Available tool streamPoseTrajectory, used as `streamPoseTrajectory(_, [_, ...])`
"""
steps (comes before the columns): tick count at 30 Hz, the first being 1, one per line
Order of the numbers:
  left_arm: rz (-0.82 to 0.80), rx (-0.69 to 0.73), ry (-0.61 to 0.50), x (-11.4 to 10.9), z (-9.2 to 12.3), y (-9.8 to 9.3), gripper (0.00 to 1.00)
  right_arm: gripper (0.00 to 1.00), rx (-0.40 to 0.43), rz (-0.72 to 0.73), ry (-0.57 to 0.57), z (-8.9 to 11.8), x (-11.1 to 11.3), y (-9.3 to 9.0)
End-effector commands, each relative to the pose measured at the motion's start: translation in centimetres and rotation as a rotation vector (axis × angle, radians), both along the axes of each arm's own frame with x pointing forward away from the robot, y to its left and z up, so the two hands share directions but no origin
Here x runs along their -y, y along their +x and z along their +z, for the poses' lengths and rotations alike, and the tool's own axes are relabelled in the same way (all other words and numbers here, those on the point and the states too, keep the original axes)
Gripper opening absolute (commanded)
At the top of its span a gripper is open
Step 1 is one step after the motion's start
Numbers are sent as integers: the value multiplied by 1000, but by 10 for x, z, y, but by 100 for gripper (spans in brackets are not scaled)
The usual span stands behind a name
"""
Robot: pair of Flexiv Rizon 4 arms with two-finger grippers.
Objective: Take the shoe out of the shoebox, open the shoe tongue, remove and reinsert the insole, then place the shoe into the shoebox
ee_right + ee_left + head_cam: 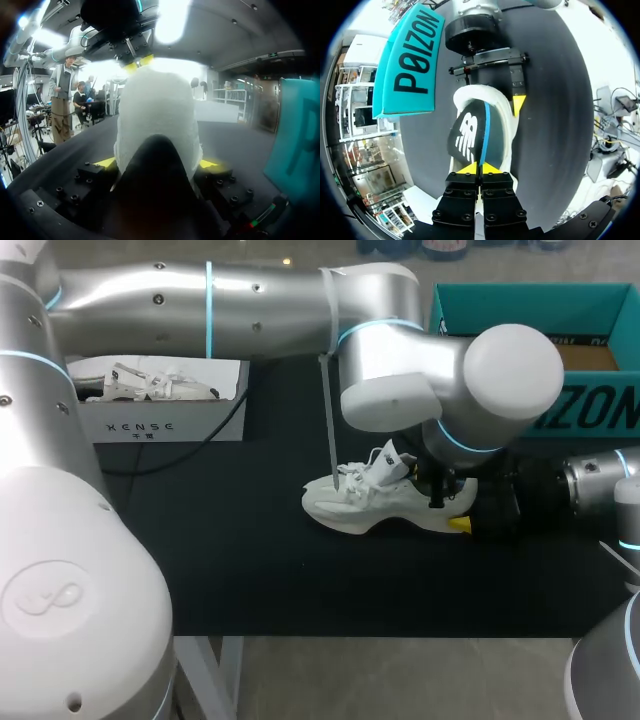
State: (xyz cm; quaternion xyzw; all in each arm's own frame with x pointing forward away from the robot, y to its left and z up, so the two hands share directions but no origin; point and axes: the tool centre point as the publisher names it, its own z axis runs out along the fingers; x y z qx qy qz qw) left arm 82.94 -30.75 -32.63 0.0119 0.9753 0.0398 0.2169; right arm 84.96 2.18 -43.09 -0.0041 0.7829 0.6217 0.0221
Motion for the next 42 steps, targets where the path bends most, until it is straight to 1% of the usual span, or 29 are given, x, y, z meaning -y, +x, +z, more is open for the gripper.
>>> streamPoseTrajectory(1, [-19, 13, -42, -9, 7, -7, 0, 0, -1, -1, -1, -5, -2, 1])
streamPoseTrajectory(7, [-16, 18, -66, -7, 11, -13, 0, 0, -1, -1, -1, -5, -2, 1])
streamPoseTrajectory(13, [-30, 36, -86, 1, 18, -17, 0, 0, -1, -1, -1, -5, -2, 1])
streamPoseTrajectory(22, [-110, 54, -90, 25, 21, -15, 0, 0, -1, -1, -1, -5, -2, 1])
streamPoseTrajectory(30, [-123, 47, -93, 35, 16, -9, 0, 0, -1, -1, -1, -5, -2, 1])
streamPoseTrajectory(31, [-125, 46, -91, 36, 16, -9, 11, 0, -1, -1, -1, -5, -2, 1])
streamPoseTrajectory(33, [-126, 46, -86, 38, 14, -9, 16, 0, -1, -1, -1, -5, -2, 1])
streamPoseTrajectory(35, [-126, 44, -84, 38, 13, -8, 23, 0, -1, -1, -1, -5, -2, 1])
streamPoseTrajectory(37, [-125, 42, -83, 38, 12, -8, 28, 0, -1, -1, -1, -5, -2, 1])
streamPoseTrajectory(38, [-125, 42, -83, 38, 12, -8, 35, 0, -1, -1, -1, -5, -2, 1])
streamPoseTrajectory(39, [-124, 42, -83, 38, 12, -8, 36, 0, -1, -1, -1, -5, -2, 1])
streamPoseTrajectory(42, [-119, 43, -83, 36, 10, -6, 34, 0, -1, -1, -1, -5, -2, 1])
